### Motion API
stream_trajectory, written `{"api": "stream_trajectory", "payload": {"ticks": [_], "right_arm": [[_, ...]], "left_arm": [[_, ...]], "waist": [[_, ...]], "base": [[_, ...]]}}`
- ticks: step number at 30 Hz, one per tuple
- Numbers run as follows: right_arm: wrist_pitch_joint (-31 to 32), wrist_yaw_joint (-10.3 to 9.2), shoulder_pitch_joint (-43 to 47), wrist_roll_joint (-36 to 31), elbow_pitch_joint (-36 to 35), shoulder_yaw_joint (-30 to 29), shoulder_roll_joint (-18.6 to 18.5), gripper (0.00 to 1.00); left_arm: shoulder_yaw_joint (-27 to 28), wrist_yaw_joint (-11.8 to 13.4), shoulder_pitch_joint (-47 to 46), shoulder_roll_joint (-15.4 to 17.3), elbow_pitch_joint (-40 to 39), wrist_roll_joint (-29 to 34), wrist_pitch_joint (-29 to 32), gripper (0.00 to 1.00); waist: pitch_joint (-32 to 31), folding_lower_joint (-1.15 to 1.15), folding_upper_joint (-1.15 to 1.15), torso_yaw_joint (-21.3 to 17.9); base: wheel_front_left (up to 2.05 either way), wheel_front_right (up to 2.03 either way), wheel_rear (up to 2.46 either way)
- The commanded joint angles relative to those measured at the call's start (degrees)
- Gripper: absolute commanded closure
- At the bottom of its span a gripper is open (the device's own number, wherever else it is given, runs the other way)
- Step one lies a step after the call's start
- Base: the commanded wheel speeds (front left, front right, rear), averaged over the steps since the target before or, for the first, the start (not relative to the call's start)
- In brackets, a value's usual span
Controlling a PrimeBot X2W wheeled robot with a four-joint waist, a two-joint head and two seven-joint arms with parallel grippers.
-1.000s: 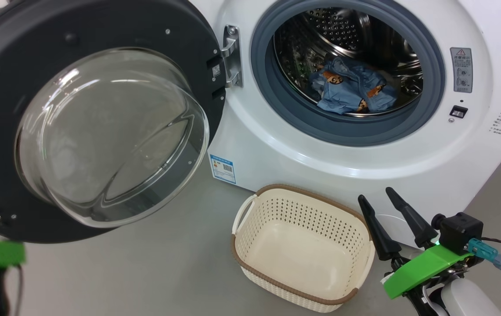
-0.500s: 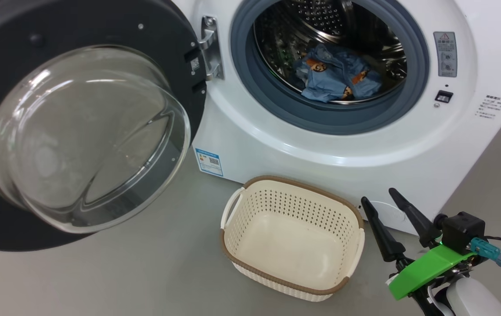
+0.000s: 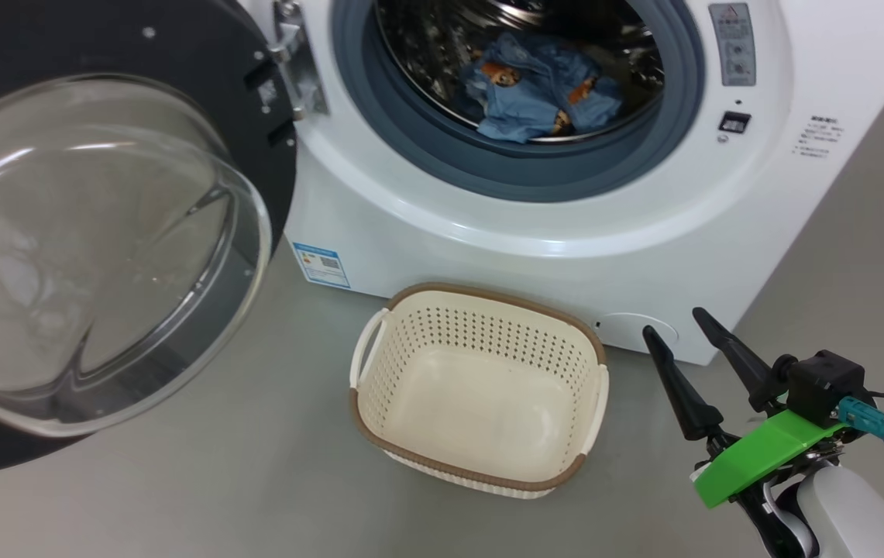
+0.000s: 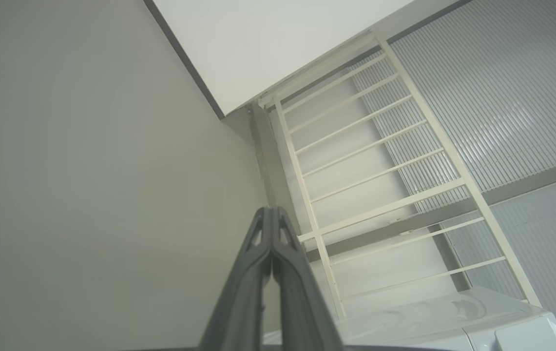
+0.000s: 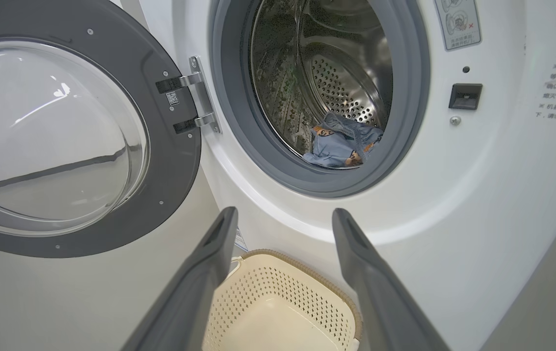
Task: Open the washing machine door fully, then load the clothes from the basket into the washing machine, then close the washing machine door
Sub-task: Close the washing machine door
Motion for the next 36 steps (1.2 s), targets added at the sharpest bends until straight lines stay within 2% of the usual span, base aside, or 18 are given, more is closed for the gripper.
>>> {"api": "stream_trajectory", "payload": {"ticks": [1,10,16,23,29,36], "right_arm": [[-0.27,0.09,-1.37,-0.15,-1.34,0.74,-0.73,0.00],[-0.27,0.09,-1.91,-0.41,-2.03,0.48,-1.77,0.00],[-0.27,0.09,-1.86,-0.65,-1.96,0.26,-1.79,0.00],[-0.27,0.09,-0.68,-0.67,-1.44,-0.40,-0.75,0.00],[-0.27,0.09,-0.16,-0.33,-1.15,-0.15,0.19,0.00],[-0.27,0.09,1.23,0.32,-0.82,-0.20,2.08,0.00]], "left_arm": [[0.68,-0.48,-1.40,4.63,-0.38,-0.05,0.95,1.00],[0.50,-2.59,-2.68,6.00,8.05,-1.56,5.10,1.00],[-0.26,-3.06,-2.97,6.65,11.80,-2.43,10.66,1.00],[-3.40,-4.24,-1.94,6.98,12.66,-2.59,22.61,1.00],[-5.62,-5.03,-0.63,5.92,10.58,-3.16,31.32,1.00],[-6.28,-4.46,3.04,4.27,6.82,-5.05,40.33,1.00]], "waist": [[1.25,0.00,0.00,-1.33],[3.20,0.00,0.00,-2.82],[3.23,0.00,0.00,-3.03],[1.41,0.00,0.00,-2.28],[-0.61,0.00,0.00,-1.36],[-3.99,0.00,0.00,-1.19]], "base": [[0.00,0.00,0.00],[0.00,0.00,0.00],[0.00,0.00,0.00],[0.00,0.00,0.00],[0.00,0.00,0.00],[0.00,0.00,0.00]]}}
